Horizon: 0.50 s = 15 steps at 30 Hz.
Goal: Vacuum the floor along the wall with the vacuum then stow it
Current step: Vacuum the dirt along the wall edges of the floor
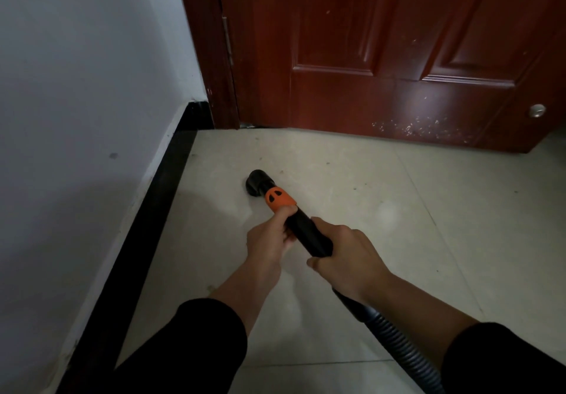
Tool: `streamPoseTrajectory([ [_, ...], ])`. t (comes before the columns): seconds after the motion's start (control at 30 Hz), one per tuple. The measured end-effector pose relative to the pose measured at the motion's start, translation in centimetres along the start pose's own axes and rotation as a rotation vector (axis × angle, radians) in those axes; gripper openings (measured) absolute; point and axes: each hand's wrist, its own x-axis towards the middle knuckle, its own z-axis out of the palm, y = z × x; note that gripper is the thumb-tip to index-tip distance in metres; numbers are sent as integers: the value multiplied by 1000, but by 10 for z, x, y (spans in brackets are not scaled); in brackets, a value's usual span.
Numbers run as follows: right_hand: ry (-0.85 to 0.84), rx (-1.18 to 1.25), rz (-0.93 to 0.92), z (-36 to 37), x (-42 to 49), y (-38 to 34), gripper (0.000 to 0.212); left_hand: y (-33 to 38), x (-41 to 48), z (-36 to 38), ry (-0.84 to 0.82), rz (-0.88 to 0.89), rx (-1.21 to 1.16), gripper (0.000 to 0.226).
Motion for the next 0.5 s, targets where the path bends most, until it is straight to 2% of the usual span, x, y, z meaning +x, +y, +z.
streamPoseTrajectory([
  [0.27,-116,57,-16,-3,-15,-4,32,-9,-22,-14,62,67,58,11],
  [0.4,-182,64,-48,-5,-25,-8,34,-13,-36,-27,92,52,49,17],
  [0.5,-197,64,-52,-6,-33,-8,38,-16,-48,-32,107,33,49,14],
])
